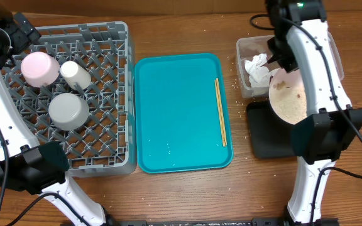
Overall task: Sort waste into correct bins and load items into the dishwasher
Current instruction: 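Lift the rice plate and carry it right over the black tray, then tip the plate with the right gripper to pour rice onto the black tray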
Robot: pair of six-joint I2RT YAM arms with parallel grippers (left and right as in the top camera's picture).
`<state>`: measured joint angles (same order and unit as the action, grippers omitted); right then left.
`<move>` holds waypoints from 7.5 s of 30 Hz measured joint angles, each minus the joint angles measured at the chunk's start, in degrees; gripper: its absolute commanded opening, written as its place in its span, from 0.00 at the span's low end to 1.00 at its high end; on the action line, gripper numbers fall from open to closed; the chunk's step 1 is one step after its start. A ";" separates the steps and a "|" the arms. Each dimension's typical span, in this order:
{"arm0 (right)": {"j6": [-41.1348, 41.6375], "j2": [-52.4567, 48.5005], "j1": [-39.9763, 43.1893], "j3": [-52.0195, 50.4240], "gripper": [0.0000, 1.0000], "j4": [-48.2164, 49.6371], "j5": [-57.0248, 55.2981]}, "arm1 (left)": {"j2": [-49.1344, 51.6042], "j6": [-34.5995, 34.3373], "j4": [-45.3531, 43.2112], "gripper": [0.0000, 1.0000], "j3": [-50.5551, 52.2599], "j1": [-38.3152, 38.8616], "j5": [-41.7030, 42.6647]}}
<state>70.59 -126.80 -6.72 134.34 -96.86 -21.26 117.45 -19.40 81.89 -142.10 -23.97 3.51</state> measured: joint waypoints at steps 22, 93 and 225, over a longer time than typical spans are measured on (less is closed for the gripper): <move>-4.22 0.00 15.54 0.00 0.03 0.81 16.85 | 0.00 0.00 0.00 1.00 0.00 0.00 0.02; -24.59 0.00 29.57 0.00 0.03 -0.20 57.81 | 0.00 0.00 0.00 1.00 0.00 0.00 0.02; -45.31 2.21 43.10 -9.33 0.04 -0.20 89.13 | 0.00 0.00 0.00 1.00 0.00 0.00 0.02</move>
<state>25.28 -124.60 36.38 125.01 -97.06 67.88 117.45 -19.40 81.89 -142.10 -23.97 3.53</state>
